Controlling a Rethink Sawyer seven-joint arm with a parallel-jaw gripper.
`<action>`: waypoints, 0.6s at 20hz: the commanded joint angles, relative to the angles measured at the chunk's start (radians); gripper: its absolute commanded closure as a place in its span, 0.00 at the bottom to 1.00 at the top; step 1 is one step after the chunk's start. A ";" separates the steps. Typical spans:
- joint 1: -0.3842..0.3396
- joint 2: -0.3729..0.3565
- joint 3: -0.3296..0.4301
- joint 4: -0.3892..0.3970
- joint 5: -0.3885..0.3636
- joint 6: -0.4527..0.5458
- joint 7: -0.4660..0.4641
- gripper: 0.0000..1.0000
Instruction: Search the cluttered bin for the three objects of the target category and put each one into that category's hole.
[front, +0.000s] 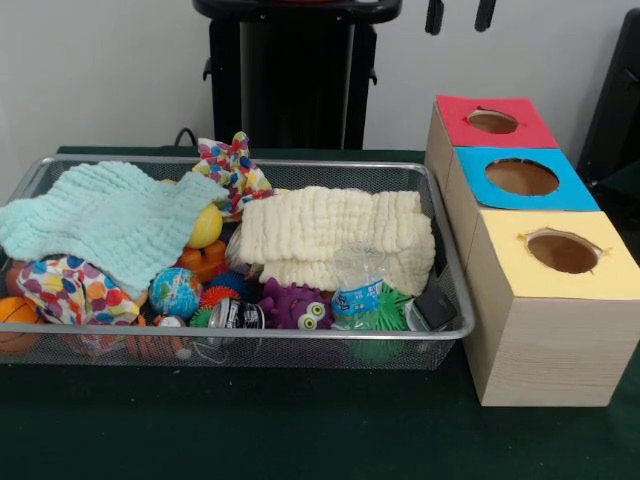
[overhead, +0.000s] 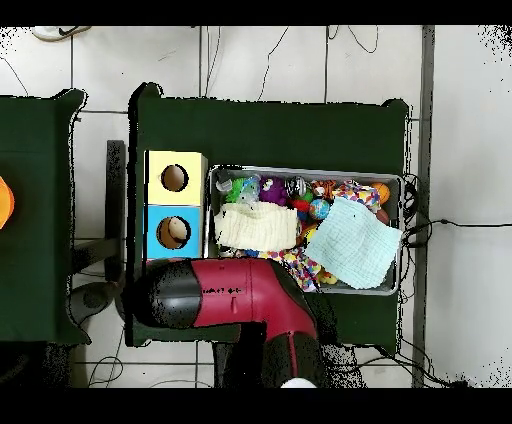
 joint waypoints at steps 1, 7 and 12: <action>-0.073 0.086 0.103 0.013 -0.084 -0.129 -0.105 0.00; -0.117 0.118 0.130 0.024 -0.115 -0.182 -0.104 0.00; -0.154 0.141 0.161 0.004 -0.131 -0.174 -0.115 0.00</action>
